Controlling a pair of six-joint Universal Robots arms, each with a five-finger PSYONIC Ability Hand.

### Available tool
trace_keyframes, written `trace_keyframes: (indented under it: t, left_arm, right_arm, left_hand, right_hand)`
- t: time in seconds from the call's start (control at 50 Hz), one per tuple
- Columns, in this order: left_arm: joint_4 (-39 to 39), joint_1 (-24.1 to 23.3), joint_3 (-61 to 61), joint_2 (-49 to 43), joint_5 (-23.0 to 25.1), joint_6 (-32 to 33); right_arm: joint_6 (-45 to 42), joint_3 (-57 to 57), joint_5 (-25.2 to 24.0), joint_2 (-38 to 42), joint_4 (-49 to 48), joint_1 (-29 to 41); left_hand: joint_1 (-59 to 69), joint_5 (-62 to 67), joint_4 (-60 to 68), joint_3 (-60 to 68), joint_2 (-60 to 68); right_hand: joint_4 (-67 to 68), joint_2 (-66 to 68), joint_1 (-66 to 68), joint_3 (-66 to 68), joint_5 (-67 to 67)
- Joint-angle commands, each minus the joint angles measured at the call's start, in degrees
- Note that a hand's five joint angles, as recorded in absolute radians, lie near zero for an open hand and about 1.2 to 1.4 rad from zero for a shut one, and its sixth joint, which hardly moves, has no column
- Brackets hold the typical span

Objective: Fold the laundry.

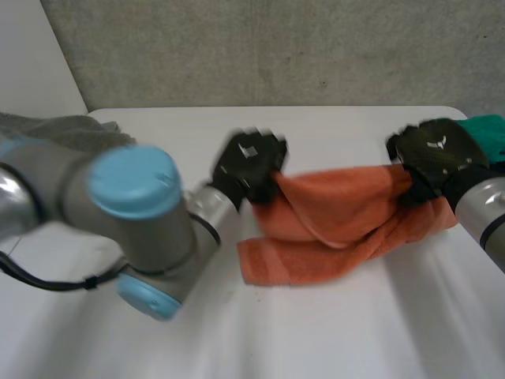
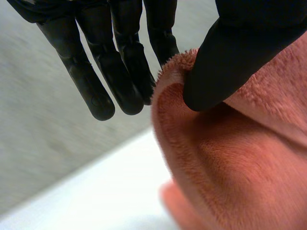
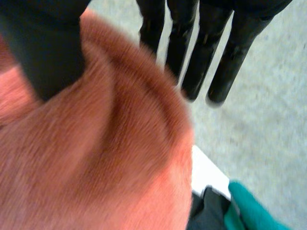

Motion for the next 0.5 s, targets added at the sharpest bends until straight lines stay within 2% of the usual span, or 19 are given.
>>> trace_keyframes:
  t: [0.02, 0.12, 0.26, 0.34, 0.36, 0.42, 0.5]
  left_arm:
    - [0.0, 4.9, -1.3, 11.7, -2.8, 0.4]
    - [-0.4, 10.1, -3.8, 14.0, -2.8, 0.6]
    - [-0.9, 11.9, -7.3, 14.8, -2.8, 0.6]
    - [-0.8, 13.7, -9.0, 16.5, -2.8, 0.6]
    - [-0.8, 14.2, -9.4, 17.0, -2.8, 0.6]
    - [-0.8, 15.7, -10.5, 19.2, -2.6, 0.6]
    - [-0.8, 16.6, -11.9, 21.6, -2.4, 0.6]
  right_arm:
    - [5.5, -6.7, -3.0, 0.1, 2.2, 3.1]
    - [9.1, -8.4, -3.5, 0.2, 5.2, 2.9]
    - [12.4, -8.7, -3.1, 0.5, 7.5, 2.8]
    - [11.0, -11.1, -3.0, 4.2, 14.2, 2.3]
    - [9.3, -12.5, -3.0, 6.8, 18.9, 1.6]
    - [5.1, -12.7, -3.5, 10.1, 24.5, 0.5]
    - [3.4, -11.7, -3.7, 12.3, 24.2, 0.8]
  left_hand:
    - [13.9, 14.2, 11.4, 12.0, 11.5]
    - [13.9, 14.2, 11.4, 12.0, 11.5]
    - [13.9, 14.2, 11.4, 12.0, 11.5]
    - [13.9, 14.2, 11.4, 12.0, 11.5]
    - [13.9, 14.2, 11.4, 12.0, 11.5]
    - [13.9, 14.2, 11.4, 12.0, 11.5]
    - [13.9, 14.2, 11.4, 12.0, 11.5]
  right_hand:
    - [-21.9, -26.3, -21.6, -26.4, -27.6]
    - [-21.9, -26.3, -21.6, -26.4, -27.6]
    - [-21.9, -26.3, -21.6, -26.4, -27.6]
    - [-21.9, -26.3, -21.6, -26.4, -27.6]
    - [-21.9, -26.3, -21.6, -26.4, -27.6]
    - [-21.9, -26.3, -21.6, -26.4, -27.6]
    - [-21.9, -26.3, -21.6, -26.4, -27.6]
